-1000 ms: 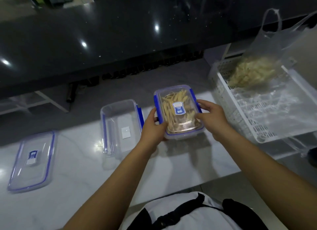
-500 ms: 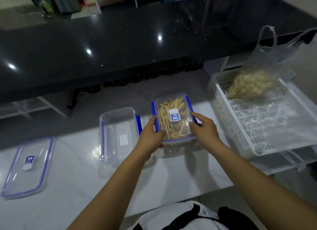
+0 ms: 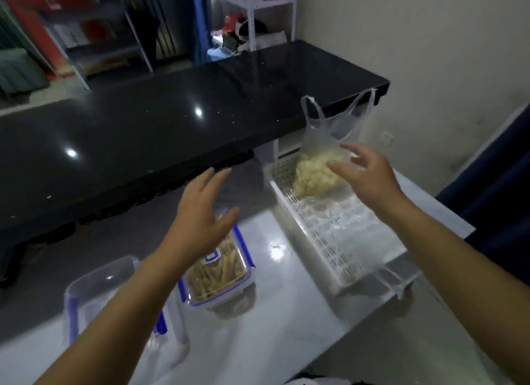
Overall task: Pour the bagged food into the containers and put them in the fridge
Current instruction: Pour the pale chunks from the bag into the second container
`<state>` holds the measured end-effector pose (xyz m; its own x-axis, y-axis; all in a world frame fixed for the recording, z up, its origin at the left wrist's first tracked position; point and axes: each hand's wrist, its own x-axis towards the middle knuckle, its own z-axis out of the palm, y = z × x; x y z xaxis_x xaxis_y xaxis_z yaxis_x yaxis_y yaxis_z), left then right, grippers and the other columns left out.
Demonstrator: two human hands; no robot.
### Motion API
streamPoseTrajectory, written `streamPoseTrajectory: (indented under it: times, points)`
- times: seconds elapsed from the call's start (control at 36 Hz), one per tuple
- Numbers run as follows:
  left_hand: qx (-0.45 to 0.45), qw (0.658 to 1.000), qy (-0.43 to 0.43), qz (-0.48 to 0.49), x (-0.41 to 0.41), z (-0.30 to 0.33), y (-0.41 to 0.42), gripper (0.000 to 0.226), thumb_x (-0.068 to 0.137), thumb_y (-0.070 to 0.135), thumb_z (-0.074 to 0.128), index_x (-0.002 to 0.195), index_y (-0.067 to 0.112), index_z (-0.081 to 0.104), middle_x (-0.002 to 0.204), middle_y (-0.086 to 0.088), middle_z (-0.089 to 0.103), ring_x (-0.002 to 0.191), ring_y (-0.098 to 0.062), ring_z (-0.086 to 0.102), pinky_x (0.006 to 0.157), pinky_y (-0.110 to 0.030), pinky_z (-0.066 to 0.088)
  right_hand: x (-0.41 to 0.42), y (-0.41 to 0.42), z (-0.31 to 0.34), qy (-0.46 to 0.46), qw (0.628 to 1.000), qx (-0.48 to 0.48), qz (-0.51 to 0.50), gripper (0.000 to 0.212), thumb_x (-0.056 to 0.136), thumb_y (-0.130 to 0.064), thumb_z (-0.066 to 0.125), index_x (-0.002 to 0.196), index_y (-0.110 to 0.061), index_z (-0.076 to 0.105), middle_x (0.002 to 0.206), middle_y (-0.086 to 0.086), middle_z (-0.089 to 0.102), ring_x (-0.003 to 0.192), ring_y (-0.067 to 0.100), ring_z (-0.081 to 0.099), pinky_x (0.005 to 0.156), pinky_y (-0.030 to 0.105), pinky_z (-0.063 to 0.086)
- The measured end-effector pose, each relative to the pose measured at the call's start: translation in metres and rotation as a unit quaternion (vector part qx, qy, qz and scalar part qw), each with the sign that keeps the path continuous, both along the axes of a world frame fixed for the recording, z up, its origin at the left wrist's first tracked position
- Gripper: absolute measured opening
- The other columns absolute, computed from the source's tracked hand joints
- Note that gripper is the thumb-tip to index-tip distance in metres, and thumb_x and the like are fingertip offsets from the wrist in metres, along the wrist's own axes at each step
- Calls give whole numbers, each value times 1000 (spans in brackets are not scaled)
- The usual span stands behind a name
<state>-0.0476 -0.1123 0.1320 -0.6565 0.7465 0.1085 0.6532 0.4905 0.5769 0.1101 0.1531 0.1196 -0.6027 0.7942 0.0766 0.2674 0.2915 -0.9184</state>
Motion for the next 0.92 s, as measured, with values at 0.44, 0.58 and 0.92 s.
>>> streamPoseTrajectory:
  times: [0.44,0.58,0.92]
  points:
    - [55,996,60,35,-63,20,243,99,80,44,78,158,24,19,162,-7,24,150,-27,19,120,-50,24,-66,145,4,81,972,-166,-145,50,85,-41,73,125,-16,57,113,-1,58,98,19,56,63,18,43]
    - [72,993,83,34,-67,15,279,105,76,52,79,157,25,19,162,-6,23,150,-26,17,121,-51,20,-80,160,13,102,983,-104,-110,19,88,-20,66,69,-21,69,73,0,64,70,16,59,48,21,45]
    - [79,994,73,-14,-46,4,334,115,72,70,71,158,28,8,167,-5,0,153,-23,-5,122,-44,-2,-62,135,55,148,972,-148,112,27,68,-32,63,77,-12,78,118,3,67,120,-5,51,81,15,36]
